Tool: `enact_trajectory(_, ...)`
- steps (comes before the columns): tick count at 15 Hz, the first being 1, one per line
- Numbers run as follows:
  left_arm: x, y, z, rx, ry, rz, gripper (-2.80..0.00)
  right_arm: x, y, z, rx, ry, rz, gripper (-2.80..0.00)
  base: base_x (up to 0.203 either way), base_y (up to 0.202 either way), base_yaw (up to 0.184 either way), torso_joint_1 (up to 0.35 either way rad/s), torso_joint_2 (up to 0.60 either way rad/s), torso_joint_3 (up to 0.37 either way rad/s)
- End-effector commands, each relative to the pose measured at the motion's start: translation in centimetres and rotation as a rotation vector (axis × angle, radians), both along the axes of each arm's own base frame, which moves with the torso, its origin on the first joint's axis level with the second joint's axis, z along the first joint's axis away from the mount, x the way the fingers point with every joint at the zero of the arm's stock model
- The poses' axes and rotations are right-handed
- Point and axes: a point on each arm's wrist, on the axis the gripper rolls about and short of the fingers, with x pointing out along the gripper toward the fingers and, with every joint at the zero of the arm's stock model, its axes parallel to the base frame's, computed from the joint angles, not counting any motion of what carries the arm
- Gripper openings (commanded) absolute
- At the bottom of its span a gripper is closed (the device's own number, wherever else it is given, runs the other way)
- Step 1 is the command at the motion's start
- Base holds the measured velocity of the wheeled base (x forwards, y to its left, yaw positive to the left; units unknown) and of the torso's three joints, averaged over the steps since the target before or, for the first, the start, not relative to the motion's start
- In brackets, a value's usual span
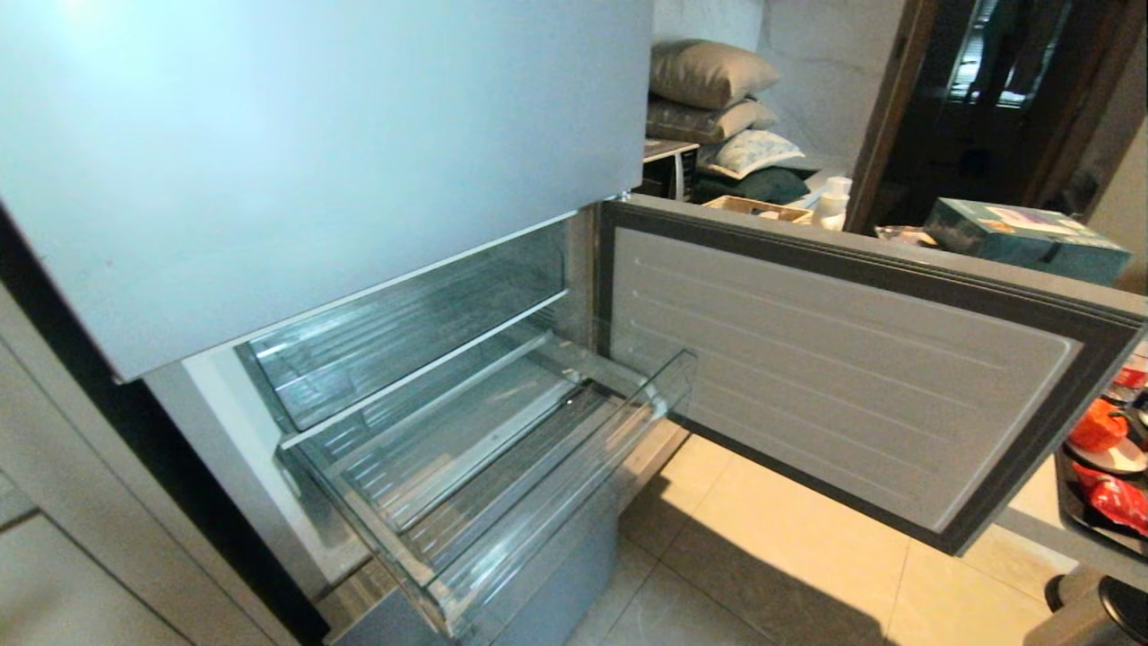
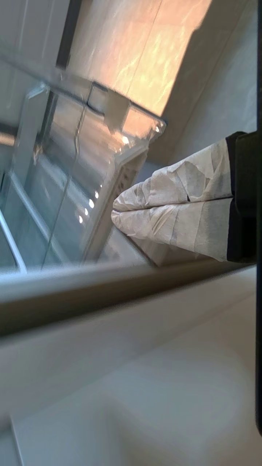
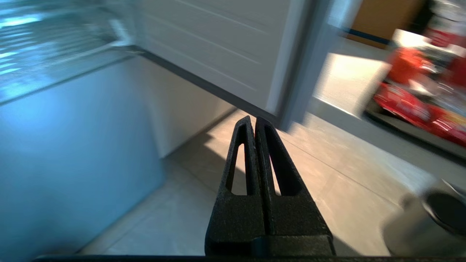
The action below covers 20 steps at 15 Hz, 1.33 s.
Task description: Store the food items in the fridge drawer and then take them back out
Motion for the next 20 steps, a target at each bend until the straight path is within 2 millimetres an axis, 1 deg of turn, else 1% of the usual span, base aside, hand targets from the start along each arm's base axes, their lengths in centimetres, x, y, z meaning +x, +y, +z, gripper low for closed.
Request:
enact_trajectory(1,0.0,0.0,-0.04,0.0,-0.001,0.0,-2.8,0.02,0.0,-0.01,0.002,0.004,-0.001,-2.8,0.005,-0.013,0.142,0.007,0.0,0.002)
enact_trajectory(10,0.0,0.0,-0.04,0.0,-0.001,0.0,-2.8,0.02,0.0,-0.01,0.008,0.004,-0.001,-2.8,0.003,-0.009,0.176,0.004,0.0,0.003)
enact_trajectory(13,0.0,0.0,-0.04,0.0,-0.001,0.0,-2.8,0.02,-0.04,0.07,0.104,-0.006,-0.017,-2.8,0.002,-0.007,0.14,0.003,0.0,0.002)
enact_trajectory(15,0.0,0.0,-0.04,0.0,-0.001,0.0,-2.8,0.02,-0.04,0.08,0.102,-0.007,-0.018,-2.8,0.0,0.0,0.0,0.0,0.0,0.0)
enact_trajectory(17,0.0,0.0,-0.04,0.0,-0.001,0.0,-2.8,0.02,-0.02,0.07,0.048,-0.005,-0.008,-2.8,0.0,0.0,0.0,0.0,0.0,0.0)
enact_trajectory(20,0.0,0.0,-0.04,0.0,-0.001,0.0,-2.8,0.02,-0.02,0.07,0.05,-0.005,-0.006,-2.8,0.0,0.0,0.0,0.002,0.01,0.002)
